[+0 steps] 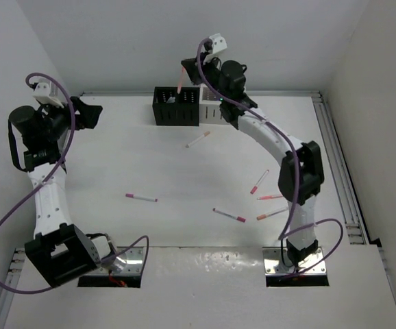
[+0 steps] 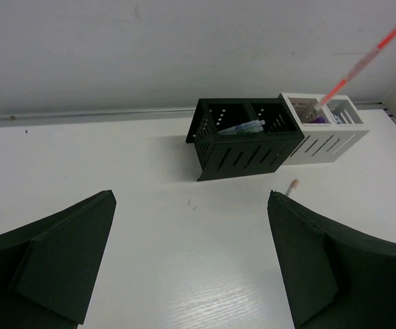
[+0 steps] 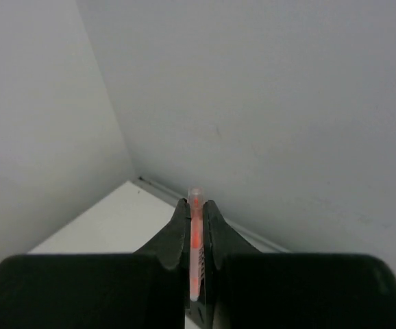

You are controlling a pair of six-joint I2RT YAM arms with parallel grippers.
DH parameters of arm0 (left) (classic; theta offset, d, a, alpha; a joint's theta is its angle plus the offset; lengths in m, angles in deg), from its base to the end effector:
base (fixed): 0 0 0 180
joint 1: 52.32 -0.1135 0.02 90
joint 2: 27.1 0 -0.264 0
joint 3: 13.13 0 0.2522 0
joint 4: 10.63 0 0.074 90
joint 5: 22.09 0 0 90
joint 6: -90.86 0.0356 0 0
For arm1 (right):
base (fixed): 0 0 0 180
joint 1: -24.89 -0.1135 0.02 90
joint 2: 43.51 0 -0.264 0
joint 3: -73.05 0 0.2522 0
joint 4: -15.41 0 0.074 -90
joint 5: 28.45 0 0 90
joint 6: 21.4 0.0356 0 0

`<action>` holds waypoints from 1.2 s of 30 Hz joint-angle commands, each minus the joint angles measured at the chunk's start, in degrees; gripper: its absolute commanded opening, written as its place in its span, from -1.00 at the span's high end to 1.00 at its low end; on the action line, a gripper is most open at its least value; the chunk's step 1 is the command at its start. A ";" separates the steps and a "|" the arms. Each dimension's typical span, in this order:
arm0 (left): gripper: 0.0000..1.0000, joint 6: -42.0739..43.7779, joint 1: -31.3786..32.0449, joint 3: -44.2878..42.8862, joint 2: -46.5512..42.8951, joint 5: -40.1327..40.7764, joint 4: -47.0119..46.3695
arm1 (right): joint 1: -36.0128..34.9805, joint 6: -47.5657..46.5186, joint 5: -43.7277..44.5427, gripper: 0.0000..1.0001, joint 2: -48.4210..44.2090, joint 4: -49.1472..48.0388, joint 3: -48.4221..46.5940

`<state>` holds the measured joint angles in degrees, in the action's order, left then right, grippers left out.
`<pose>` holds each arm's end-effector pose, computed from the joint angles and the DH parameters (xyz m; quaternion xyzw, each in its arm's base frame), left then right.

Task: Sort the stationery into containers
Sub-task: Place the pen in the storage box.

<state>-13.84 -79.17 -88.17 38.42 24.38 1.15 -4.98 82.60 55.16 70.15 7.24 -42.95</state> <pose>0.2422 0.0951 0.3915 0.0028 0.7171 -0.1977 0.6683 0.4190 0.2452 0.3856 -0.1306 0.6263 0.3198 0.6988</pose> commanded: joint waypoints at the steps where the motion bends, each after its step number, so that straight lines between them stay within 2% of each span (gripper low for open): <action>1: -1.00 -1.91 -0.75 -2.18 1.80 -1.29 -4.52 | -1.59 4.89 5.33 1.00 6.89 -21.09 -3.32; 7: -1.00 -2.88 -1.10 -0.07 3.39 -1.73 -6.20 | -3.70 2.26 9.63 1.00 16.30 -30.35 -8.85; 15: -1.00 0.45 -3.20 -0.77 5.06 -3.93 -3.65 | -4.23 0.24 12.98 1.00 28.09 -31.07 -20.80; 22: -1.00 4.23 -3.65 -2.00 6.55 -6.04 0.21 | -4.76 -1.69 14.48 0.93 30.74 -31.41 -18.01; 23: -1.00 4.94 -3.65 -2.70 7.16 -6.83 1.44 | -4.67 -1.78 14.57 0.83 30.82 -31.42 -17.82; 24: -1.00 5.38 -3.65 -3.06 7.60 -7.53 1.89 | -4.50 -1.17 14.39 0.65 31.00 -31.24 -17.74; 26: -1.00 7.39 -3.47 -4.02 8.48 -8.76 4.24 | -4.41 -0.21 14.56 0.14 30.91 -30.89 -17.04; 27: -1.00 8.19 -3.38 -4.98 8.66 -9.55 5.66 | -4.32 1.71 15.00 -0.34 30.04 -30.11 -16.94; 28: -0.99 9.15 -2.69 -5.34 8.58 -9.73 6.45 | -4.15 2.69 15.35 -0.51 29.25 -29.40 -15.90; 30: -0.99 14.24 -1.28 -6.48 8.14 -8.08 10.23 | -3.36 5.06 15.18 -0.69 25.14 -28.61 -13.62; 32: -0.98 18.98 1.34 -6.14 6.83 -6.41 12.34 | -2.74 5.77 12.91 -0.70 21.53 -28.34 -9.66; 36: -0.81 25.23 8.99 -6.75 6.03 -4.90 17.87 | 0.58 5.95 10.79 -0.58 6.45 -25.89 0.59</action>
<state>2.90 -75.04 -92.23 46.79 19.35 14.05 -7.58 86.67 67.92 92.36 -15.91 -45.90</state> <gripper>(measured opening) 0.925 0.805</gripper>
